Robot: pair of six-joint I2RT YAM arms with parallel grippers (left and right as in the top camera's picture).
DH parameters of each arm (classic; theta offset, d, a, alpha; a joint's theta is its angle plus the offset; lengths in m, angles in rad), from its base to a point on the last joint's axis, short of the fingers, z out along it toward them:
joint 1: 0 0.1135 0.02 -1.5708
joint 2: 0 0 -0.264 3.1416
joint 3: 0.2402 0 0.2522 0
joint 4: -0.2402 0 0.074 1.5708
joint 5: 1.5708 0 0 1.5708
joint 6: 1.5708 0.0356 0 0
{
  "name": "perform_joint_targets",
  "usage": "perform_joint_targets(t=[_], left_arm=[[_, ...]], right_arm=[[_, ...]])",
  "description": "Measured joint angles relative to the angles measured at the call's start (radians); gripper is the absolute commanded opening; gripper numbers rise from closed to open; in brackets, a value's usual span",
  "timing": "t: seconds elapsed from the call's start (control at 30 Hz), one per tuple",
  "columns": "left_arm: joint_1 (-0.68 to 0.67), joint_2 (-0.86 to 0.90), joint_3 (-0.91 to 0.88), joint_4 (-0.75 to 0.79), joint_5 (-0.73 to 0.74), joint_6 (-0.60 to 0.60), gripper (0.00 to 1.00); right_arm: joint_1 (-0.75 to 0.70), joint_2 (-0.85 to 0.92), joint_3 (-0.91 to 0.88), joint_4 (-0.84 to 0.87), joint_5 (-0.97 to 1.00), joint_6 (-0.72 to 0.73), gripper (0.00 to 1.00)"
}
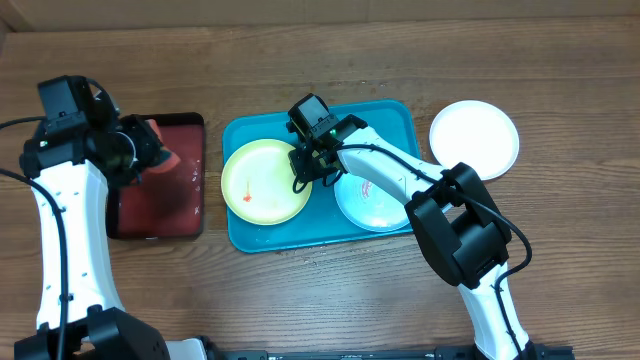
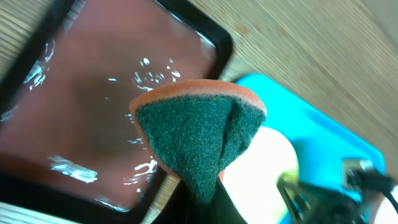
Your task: Clean dirty plates on tray and stack at the side
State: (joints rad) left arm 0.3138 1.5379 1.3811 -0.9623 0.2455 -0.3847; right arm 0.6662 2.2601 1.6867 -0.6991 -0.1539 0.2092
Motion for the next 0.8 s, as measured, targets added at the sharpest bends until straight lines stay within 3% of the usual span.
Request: perform_joint_targets(t=[0.27,0.33,0.43,0.67,0.8], left_arm=[[-0.170,0.100,-0.077,0.043,0.040,0.000,0.04],[-0.220,0.143,-0.087,0.056,0.043,0.000,0.04],[-0.282,0.203,-0.092,0.076,0.047,0.000,0.04],[-0.391,0.312,-0.094,0.122,0.051,0.000,0.04],[-0.418,0.343,-0.094,0.137,0.051,0.000,0.04]], right_arm=[[0.000,0.000,-0.004,-0.001,-0.009,0.001,0.13],[0.000,0.000,-0.004,-0.001,-0.015,0.000,0.06],[-0.001,0.000,-0.004,-0.005,-0.026,0.007,0.04],[0.000,0.000,0.013,-0.071,-0.005,0.050,0.05],[0.003,0.000,0.023,-0.106,0.043,0.083,0.12]])
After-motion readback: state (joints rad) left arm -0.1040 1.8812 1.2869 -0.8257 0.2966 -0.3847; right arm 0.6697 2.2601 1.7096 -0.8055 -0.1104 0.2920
